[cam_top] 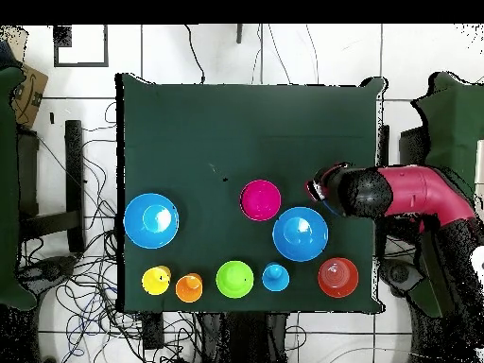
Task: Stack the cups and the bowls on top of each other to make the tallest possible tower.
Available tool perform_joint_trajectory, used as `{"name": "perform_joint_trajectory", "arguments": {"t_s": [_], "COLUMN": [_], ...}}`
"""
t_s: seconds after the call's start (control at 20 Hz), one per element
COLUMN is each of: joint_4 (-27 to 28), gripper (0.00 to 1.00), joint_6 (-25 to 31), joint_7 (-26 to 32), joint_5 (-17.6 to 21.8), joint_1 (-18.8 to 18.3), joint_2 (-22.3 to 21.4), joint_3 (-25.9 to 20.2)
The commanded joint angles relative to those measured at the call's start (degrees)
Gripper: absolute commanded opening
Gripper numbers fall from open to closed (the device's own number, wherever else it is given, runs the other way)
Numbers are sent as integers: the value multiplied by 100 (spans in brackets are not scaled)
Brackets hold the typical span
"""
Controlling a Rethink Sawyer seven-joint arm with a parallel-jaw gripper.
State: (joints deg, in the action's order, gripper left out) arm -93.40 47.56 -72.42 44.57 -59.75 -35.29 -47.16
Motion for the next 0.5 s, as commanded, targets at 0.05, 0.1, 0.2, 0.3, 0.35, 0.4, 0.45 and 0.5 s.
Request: {"name": "perform_joint_trajectory", "arguments": {"t_s": [0.05, 0.1, 0.2, 0.3, 0.35, 0.4, 0.45, 0.5], "joint_4": [296, 269, 139, -17, -67, -88, -83, -74], "gripper": [100, 100, 100, 100, 100, 100, 100, 100], "joint_6": [662, 664, 646, 546, 468, 418, 357, 305], "joint_7": [1880, 1852, 1744, 1555, 1499, 1442, 1379, 1320], "joint_5": [285, 267, 227, 275, 314, 373, 425, 490], "joint_1": [273, 276, 290, 356, 374, 420, 463, 507], "joint_2": [79, 48, -55, -155, -167, -169, -144, -133], "joint_3": [-21, -27, -37, -4, 4, 34, 62, 98]}}
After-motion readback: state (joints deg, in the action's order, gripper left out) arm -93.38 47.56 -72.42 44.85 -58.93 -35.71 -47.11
